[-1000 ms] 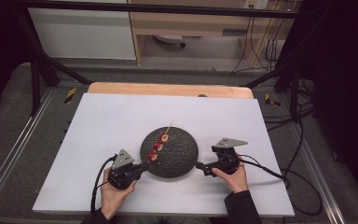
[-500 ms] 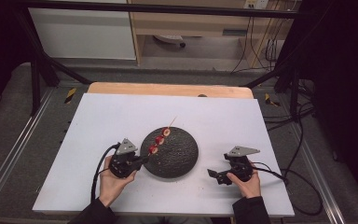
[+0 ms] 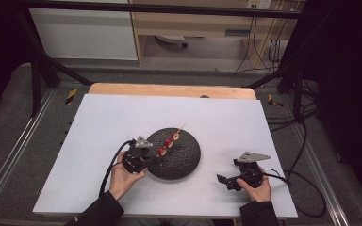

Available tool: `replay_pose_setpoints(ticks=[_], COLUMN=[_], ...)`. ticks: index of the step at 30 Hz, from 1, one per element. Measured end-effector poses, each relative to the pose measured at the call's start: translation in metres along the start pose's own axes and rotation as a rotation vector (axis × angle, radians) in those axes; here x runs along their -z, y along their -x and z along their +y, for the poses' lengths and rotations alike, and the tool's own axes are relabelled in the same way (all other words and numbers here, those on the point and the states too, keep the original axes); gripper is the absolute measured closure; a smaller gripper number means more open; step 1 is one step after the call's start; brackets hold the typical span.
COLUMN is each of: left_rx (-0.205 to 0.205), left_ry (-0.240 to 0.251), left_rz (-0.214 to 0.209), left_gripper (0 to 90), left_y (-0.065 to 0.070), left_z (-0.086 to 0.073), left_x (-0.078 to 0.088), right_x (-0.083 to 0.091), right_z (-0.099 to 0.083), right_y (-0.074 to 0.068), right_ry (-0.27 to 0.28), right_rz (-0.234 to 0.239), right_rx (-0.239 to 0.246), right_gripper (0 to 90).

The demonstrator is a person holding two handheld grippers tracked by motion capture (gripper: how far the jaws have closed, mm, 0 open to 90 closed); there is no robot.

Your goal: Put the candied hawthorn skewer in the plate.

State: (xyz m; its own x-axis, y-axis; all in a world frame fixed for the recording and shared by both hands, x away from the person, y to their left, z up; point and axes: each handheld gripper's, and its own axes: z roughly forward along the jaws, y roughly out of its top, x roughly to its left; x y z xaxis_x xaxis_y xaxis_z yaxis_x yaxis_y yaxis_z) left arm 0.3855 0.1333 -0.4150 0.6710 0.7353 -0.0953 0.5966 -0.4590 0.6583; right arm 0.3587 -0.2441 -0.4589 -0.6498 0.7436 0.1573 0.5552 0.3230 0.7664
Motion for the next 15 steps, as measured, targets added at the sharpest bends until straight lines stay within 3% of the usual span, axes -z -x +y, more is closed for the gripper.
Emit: replay_pose_setpoints(ticks=[6,15], left_rx=[-0.014,-0.021], left_ry=[-0.080,-0.099], left_rz=[0.023,0.046], left_gripper=[88.3,88.1], left_y=[0.005,0.009], left_z=[0.001,0.004], left_x=[-0.012,-0.016], right_x=[0.001,0.001], right_z=[0.000,-0.001], right_y=[0.001,0.000], right_ry=[0.004,0.008], right_rz=[0.009,0.014], right_rx=[0.001,0.002], right_gripper=[0.7,0.7])
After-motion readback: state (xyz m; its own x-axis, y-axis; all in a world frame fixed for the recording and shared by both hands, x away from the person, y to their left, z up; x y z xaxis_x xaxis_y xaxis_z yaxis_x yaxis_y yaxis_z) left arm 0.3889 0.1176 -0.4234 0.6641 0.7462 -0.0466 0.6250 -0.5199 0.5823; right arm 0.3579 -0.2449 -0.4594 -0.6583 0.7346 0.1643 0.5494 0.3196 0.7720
